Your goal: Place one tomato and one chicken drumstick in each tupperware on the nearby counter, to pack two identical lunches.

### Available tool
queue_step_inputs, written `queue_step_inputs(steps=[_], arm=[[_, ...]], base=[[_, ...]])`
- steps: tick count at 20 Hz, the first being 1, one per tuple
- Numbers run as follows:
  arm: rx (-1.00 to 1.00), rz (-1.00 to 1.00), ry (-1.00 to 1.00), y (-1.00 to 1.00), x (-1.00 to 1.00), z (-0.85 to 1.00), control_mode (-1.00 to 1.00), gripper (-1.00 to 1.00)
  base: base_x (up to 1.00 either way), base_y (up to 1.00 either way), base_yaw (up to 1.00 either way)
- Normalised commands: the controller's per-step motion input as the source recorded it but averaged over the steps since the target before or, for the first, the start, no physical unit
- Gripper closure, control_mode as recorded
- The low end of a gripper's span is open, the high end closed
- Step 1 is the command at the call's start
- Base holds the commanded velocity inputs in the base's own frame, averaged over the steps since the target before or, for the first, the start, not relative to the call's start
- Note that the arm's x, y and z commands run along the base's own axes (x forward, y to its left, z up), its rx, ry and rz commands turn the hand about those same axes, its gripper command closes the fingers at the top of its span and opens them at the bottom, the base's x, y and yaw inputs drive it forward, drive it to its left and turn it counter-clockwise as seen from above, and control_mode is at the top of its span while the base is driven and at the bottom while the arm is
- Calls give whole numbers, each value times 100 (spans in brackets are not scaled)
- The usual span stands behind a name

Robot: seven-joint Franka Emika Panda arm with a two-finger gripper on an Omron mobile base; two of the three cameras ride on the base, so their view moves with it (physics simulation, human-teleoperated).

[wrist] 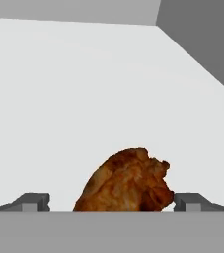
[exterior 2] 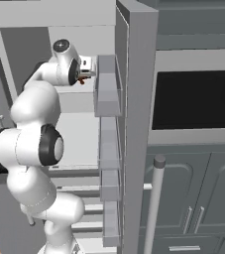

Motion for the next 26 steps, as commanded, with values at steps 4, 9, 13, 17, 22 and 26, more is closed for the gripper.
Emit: queue_step_inputs(steps=[4, 9, 13, 17, 22, 26], arm=[[6, -1, 4, 0, 6, -46, -100, 100], [3, 0, 0, -1, 0, -20, -100, 100], [0, 0, -3, 0, -35, 1, -100, 100], [0, 0, -20, 7, -100, 14, -100, 100], [2, -1, -7, 2, -100, 0, -100, 100], [14, -8, 13, 0, -100, 2, -100, 100]], base=[[0, 0, 0], [0, 0, 0], [0, 0, 0], [0, 0, 0], [0, 0, 0], [0, 0, 0]])
